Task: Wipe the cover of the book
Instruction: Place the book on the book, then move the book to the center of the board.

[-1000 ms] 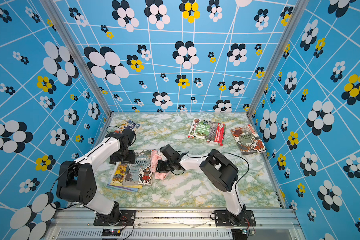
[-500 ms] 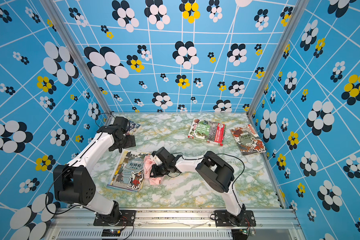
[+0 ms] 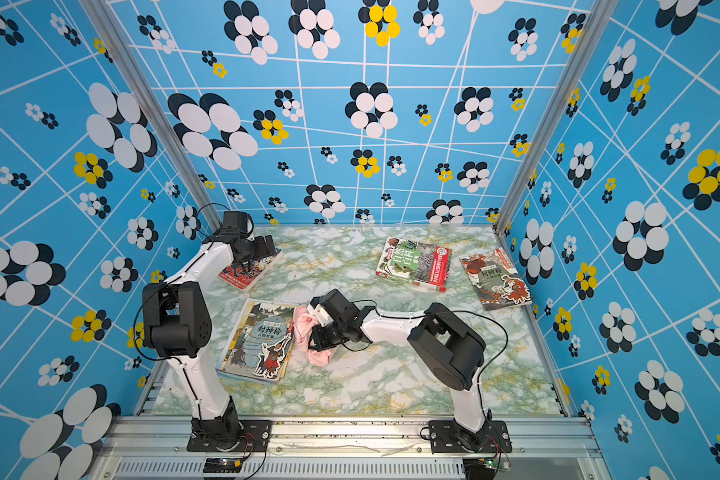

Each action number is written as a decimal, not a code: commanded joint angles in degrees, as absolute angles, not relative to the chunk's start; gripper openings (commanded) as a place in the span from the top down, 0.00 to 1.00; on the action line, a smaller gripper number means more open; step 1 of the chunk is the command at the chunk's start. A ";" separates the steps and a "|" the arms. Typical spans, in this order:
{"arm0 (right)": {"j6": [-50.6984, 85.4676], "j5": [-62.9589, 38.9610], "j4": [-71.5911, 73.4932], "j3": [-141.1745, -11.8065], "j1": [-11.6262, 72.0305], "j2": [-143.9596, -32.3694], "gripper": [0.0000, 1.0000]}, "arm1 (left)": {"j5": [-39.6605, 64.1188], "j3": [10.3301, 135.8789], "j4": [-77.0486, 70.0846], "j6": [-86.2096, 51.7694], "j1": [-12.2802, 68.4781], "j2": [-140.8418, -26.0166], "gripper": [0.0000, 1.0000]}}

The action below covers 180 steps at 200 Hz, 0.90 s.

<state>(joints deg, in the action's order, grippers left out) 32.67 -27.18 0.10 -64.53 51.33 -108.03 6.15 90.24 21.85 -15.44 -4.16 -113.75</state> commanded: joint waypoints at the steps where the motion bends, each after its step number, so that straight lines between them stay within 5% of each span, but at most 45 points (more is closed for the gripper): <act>1: 31.13 -23.05 -1.64 -60.94 48.25 -102.60 1.00 | 18.65 91.76 11.59 -17.35 -8.68 -117.47 0.01; 32: 31.38 -20.64 -2.32 -57.44 46.76 -98.84 1.00 | 21.16 98.56 13.69 -16.76 -11.63 -123.66 0.01; 99: 31.57 -18.17 -5.19 -55.55 45.01 -95.25 1.00 | 18.35 136.49 47.13 -7.39 -15.71 -145.71 0.01; 180: 29.84 -17.57 -8.97 -58.98 44.23 -95.28 1.00 | 17.33 136.59 46.83 -9.06 -17.58 -148.62 0.01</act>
